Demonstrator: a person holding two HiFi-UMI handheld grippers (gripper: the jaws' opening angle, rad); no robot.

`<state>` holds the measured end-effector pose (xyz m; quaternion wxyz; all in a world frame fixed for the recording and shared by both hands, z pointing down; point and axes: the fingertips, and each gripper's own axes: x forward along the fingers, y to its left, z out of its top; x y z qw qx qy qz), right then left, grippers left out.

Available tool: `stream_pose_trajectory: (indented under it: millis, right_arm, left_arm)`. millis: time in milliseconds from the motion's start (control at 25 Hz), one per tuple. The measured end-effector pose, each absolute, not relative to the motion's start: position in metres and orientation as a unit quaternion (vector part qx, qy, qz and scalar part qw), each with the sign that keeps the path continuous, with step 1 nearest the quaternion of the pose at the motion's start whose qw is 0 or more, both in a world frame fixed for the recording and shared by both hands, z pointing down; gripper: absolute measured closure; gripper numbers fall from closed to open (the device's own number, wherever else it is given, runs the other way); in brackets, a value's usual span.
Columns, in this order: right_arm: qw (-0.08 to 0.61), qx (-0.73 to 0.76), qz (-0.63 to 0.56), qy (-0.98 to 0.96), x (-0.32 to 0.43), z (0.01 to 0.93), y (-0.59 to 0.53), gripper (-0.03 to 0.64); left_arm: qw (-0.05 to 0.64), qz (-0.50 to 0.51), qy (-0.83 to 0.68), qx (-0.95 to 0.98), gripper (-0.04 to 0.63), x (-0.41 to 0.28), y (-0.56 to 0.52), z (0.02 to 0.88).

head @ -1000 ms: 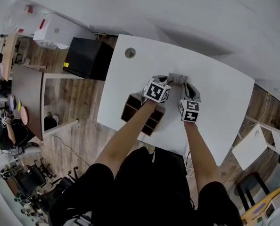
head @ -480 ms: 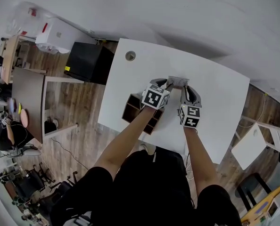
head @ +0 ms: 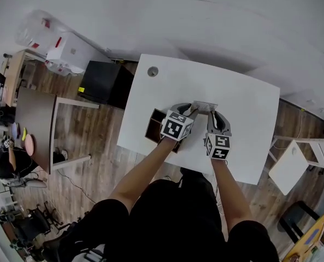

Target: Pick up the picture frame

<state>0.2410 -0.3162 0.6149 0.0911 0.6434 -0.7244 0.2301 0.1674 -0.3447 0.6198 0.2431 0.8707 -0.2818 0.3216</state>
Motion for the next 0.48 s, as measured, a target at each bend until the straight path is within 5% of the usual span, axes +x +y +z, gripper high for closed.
stream_pose_trajectory:
  millis: [480]
  right_arm:
    - [0.083, 0.669, 0.209, -0.709, 0.19, 0.574, -0.199, 0.548]
  left_arm:
    - [0.221, 0.289, -0.265, 0.893, 0.457, 0.118, -0.231, 0.58]
